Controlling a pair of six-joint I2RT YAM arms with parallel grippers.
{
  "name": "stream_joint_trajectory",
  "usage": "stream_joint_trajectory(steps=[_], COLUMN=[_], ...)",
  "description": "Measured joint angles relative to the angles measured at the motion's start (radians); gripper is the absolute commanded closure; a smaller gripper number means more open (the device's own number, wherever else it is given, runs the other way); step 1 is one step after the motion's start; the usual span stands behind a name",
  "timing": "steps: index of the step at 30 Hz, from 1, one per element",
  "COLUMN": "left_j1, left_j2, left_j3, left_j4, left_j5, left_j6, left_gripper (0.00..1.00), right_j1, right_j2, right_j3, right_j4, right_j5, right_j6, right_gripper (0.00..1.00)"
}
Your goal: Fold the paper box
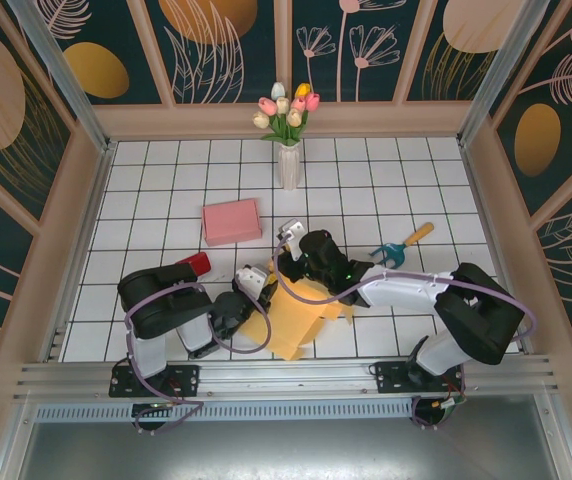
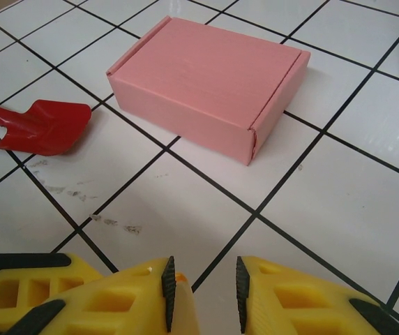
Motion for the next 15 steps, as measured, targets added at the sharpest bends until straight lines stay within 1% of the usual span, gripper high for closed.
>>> stream_joint_trajectory(steps=[3,7,10,15], left_j1=[0.000,0.000,-0.001,-0.001], left_j2=[0.000,0.000,0.006,0.032], left_j3=[0.008,0.026,0.033,0.046], left_j4=[-0.005,-0.022,-0.026,-0.005], left_j5=[-0.013,-0.028,-0.042,-0.056], left_j6=[-0.004,-0.003,-0.003,-0.003], left_gripper=[0.99,1.00,1.00,1.00], right_j1=[0.001,0.002,0.010,0.049], right_j2=[-0.001,-0.001,-0.003,-0.035], right_j3=[-0.005,-0.010,-0.011,-0.013], right_j4=[0.009,0.019,0.023,-0.014], right_j5=[0.010,0.034,0.067,0.108], right_j6=[0.000,0.001,0.006,0.039], right_gripper=[0.68,0.67,0.63,0.60])
